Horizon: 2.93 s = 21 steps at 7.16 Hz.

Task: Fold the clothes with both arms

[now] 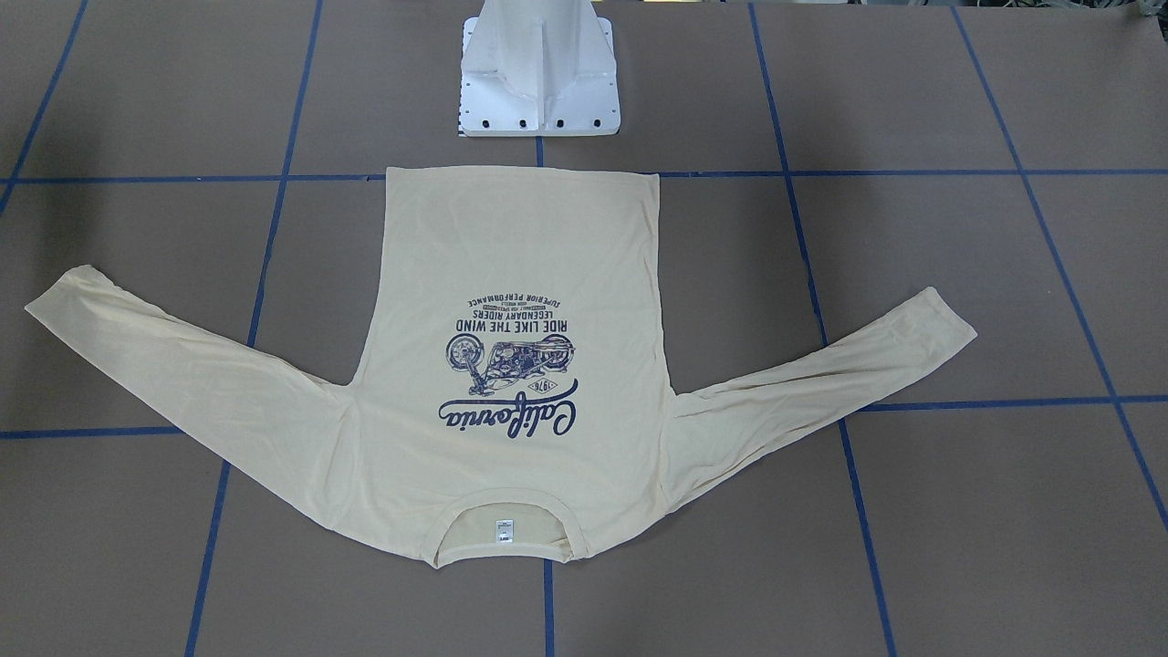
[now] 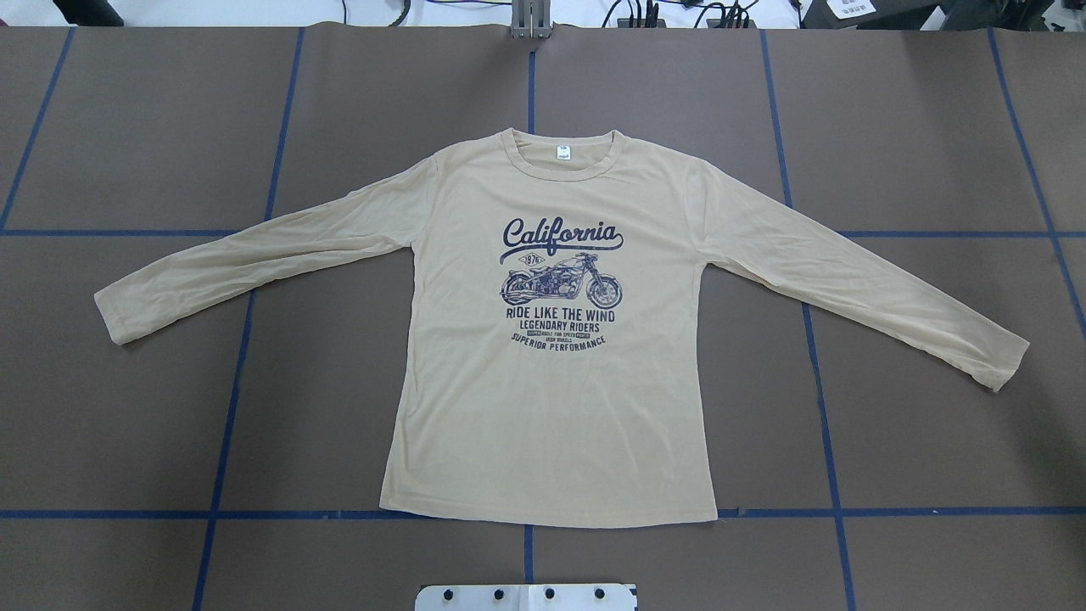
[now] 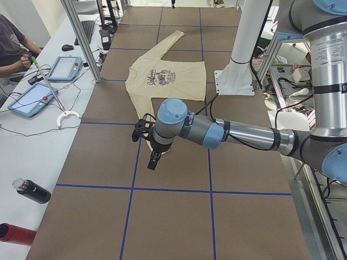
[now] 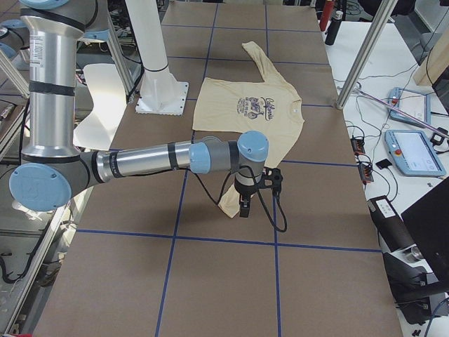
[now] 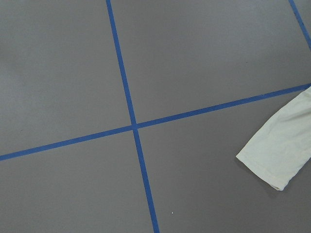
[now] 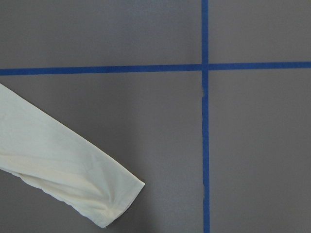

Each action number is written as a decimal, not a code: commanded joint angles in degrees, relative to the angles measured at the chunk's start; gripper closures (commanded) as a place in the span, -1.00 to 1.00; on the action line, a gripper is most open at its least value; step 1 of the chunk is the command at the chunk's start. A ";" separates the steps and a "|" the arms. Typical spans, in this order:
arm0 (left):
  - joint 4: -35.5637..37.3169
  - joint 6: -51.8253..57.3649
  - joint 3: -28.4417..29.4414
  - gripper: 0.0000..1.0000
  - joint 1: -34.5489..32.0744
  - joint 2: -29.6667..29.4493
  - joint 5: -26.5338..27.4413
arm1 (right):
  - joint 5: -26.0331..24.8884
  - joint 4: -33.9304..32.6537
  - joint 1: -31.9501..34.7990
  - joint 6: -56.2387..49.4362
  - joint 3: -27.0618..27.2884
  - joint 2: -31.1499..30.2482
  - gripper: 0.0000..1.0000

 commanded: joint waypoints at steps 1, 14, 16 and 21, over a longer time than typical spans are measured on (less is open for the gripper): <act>-0.31 0.07 0.04 -1.00 0.02 -0.45 -0.12 | 1.58 -0.66 1.03 0.21 0.16 -0.50 -1.00; -5.67 -0.81 0.21 -1.00 0.28 0.42 -1.60 | 2.91 32.81 -12.91 25.34 -17.02 0.56 -0.93; -6.02 -0.81 0.03 -1.00 0.28 0.42 -2.32 | 1.50 43.59 -16.28 37.63 -19.33 -1.27 -0.87; -6.11 -0.81 -0.50 -1.00 0.28 0.42 -2.23 | 1.49 46.81 -19.89 45.12 -23.56 -0.93 -0.77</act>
